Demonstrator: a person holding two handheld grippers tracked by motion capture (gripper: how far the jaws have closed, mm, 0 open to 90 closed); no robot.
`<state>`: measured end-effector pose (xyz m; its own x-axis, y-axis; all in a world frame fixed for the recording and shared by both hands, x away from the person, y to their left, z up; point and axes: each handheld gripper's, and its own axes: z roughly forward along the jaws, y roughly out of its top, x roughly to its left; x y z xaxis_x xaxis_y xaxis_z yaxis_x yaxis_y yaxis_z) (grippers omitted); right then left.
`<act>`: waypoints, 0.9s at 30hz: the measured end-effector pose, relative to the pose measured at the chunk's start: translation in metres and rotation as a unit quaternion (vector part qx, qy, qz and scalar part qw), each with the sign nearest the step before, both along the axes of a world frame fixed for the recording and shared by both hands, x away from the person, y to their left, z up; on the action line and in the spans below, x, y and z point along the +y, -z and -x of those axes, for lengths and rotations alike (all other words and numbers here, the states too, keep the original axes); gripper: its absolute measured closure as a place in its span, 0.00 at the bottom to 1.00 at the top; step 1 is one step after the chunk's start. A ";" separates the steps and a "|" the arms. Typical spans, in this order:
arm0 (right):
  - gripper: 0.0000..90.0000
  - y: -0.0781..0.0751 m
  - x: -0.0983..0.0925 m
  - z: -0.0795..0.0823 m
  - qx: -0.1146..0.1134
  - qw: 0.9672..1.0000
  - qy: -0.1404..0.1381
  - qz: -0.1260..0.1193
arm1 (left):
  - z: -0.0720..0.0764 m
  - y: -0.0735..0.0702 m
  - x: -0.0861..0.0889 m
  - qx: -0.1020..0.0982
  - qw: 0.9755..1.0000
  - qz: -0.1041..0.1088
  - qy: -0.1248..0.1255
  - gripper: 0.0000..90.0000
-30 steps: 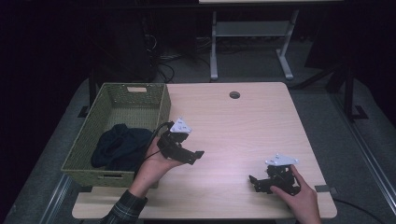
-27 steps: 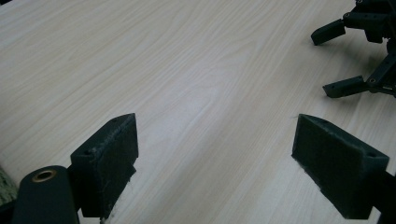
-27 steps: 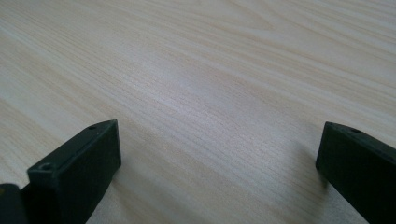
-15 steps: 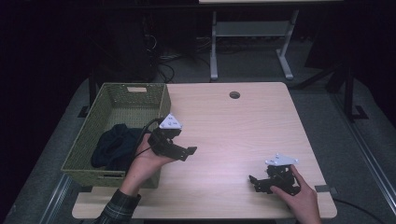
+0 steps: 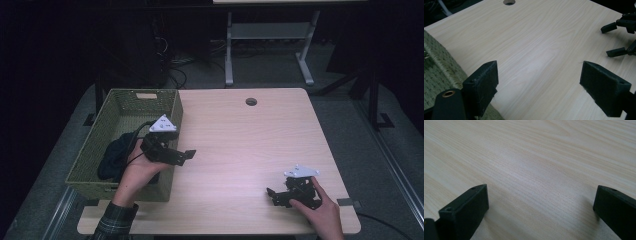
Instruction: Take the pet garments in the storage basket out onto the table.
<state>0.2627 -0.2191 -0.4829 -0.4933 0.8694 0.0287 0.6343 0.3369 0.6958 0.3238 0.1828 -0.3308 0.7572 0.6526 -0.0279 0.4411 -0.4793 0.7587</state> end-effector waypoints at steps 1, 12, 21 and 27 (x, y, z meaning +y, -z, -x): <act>0.00 0.000 0.000 0.000 0.000 1.000 0.000 0.000 | 0.000 0.000 0.002 0.001 1.000 0.001 -0.004 0.16; 0.00 0.000 0.000 0.000 0.000 1.000 0.000 0.000 | -0.006 0.001 0.026 0.004 0.999 -0.008 -0.031 0.16; 0.00 0.000 0.000 0.000 -0.001 1.000 -0.001 0.001 | -0.011 0.002 0.053 -0.003 0.998 -0.020 -0.061 0.16; 0.00 0.000 0.000 0.000 -0.002 1.000 -0.001 0.001 | -0.015 0.006 0.067 -0.001 0.996 -0.030 -0.079 0.16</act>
<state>0.2629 -0.2194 -0.4829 -0.4954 0.8683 0.0254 0.6313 0.3398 0.6971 0.3386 0.2502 -0.3371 0.6449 0.7641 0.0170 0.5130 -0.4493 0.7314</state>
